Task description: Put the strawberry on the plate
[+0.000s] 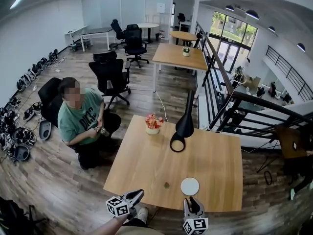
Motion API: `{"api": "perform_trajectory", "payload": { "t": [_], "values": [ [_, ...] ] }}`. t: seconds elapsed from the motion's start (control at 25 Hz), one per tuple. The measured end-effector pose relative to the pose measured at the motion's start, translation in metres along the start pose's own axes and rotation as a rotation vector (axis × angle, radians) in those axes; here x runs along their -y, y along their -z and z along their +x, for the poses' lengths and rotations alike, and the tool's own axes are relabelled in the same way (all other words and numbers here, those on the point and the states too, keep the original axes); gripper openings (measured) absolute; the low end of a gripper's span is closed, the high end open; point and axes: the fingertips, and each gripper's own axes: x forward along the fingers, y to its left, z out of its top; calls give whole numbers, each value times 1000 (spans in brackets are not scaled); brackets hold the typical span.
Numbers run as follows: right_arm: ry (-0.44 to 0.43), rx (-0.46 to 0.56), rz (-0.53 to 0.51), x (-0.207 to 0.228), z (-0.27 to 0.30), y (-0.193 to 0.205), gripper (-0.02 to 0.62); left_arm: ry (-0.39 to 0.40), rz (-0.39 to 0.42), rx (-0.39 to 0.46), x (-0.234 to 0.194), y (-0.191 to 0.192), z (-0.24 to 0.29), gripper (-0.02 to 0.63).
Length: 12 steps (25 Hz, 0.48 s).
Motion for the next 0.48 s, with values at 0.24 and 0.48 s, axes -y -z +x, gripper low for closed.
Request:
{"api": "perform_trajectory", "payload": {
  "t": [0.24, 0.48],
  "values": [
    [33, 0, -4, 7, 16, -8, 86, 31, -1, -9, -15, -13, 20, 5],
    [66, 9, -17, 23, 37, -10, 86, 58, -5, -23, -29, -26, 45, 5]
  ]
}}
